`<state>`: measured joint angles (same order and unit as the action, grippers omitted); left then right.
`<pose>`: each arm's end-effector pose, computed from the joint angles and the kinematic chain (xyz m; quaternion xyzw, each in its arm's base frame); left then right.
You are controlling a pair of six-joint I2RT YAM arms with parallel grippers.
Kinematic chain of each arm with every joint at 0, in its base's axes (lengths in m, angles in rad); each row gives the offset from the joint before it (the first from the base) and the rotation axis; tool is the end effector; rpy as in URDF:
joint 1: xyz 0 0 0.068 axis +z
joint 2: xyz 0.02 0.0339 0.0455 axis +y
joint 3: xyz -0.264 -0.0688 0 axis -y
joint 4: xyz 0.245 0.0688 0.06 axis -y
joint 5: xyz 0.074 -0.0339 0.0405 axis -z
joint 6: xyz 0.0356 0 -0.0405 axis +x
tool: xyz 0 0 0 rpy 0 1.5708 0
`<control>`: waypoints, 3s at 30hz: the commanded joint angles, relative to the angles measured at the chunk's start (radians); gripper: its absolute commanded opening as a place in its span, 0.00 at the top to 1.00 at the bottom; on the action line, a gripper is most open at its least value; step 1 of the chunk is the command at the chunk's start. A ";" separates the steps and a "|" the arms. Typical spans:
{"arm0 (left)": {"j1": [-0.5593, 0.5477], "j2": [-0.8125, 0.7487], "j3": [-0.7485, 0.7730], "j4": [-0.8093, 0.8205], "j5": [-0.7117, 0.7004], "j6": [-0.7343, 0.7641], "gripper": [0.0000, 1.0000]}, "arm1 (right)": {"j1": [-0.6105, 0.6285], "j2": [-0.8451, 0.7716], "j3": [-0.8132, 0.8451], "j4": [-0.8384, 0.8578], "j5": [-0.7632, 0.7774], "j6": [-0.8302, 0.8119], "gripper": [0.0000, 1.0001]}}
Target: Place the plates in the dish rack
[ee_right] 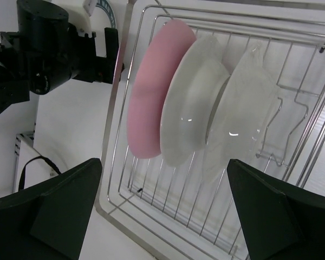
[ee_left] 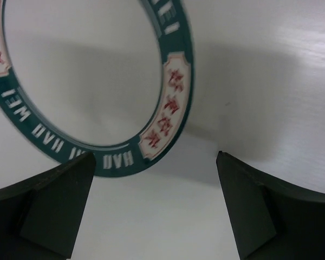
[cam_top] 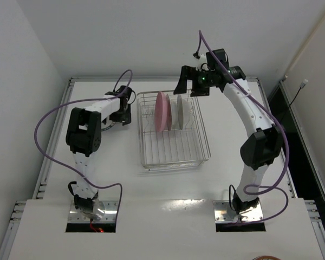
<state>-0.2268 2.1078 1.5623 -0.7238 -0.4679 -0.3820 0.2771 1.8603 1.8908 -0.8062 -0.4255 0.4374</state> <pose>0.4197 -0.0804 0.1635 -0.1093 0.9561 0.1749 0.2081 0.3946 0.1275 0.3594 -0.0093 0.9049 0.3147 0.2865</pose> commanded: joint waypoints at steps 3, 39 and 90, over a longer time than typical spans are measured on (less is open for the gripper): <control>0.036 0.076 0.059 0.006 0.063 0.018 0.11 | -0.006 0.050 0.132 -0.017 -0.033 0.009 0.00; 0.066 -0.296 0.071 -0.016 0.392 -0.150 1.00 | -0.015 -0.003 0.002 0.036 -0.052 0.058 0.00; 0.066 -0.480 0.255 0.218 0.584 -0.287 1.00 | -0.052 0.022 -0.033 -0.011 -0.190 0.029 0.00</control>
<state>-0.1577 1.7386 1.7962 -0.6170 0.0715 -0.6388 0.2390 1.9381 1.8885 -0.8314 -0.5972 0.4881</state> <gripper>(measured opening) 0.009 1.001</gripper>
